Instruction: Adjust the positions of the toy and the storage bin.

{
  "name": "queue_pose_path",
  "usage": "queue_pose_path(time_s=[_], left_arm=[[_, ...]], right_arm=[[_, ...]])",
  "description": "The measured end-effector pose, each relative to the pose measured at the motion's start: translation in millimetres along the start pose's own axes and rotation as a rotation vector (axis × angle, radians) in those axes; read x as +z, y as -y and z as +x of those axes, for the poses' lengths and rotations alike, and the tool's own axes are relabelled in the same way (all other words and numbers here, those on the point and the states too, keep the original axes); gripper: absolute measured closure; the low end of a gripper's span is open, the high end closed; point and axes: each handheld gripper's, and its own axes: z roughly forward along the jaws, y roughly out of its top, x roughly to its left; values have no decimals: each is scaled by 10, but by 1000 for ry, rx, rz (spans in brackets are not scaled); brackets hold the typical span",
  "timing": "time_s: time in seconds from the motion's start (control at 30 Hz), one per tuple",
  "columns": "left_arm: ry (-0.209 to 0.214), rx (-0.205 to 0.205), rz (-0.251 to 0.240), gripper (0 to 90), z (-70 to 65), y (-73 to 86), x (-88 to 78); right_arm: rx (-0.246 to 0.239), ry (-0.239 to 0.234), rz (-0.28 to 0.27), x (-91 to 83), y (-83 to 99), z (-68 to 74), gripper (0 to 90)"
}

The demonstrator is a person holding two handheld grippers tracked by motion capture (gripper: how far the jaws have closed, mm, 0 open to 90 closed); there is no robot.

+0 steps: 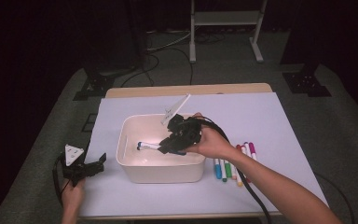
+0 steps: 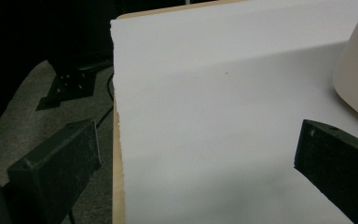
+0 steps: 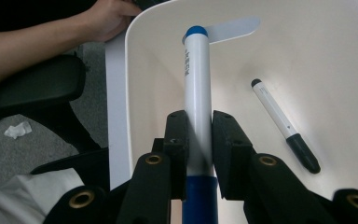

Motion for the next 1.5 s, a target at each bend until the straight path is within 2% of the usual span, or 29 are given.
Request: queue_pose_path(time_s=[0.37,0.8,1.17,1.5], left_arm=[[2,-6,-4,0,7,1,-1],[5,-15,-5,0,17,2,-4],[6,-16,-7,0,24,3,-6],[6,-19,-10,0,23,3,-8]], right_arm=[[-27,-21,61,322,-44,-43,757],[-31,-43,115,547,-53,-33,758],[-37,-60,165,666,-40,-39,757],[-43,-52,215,732,-26,-27,756]])
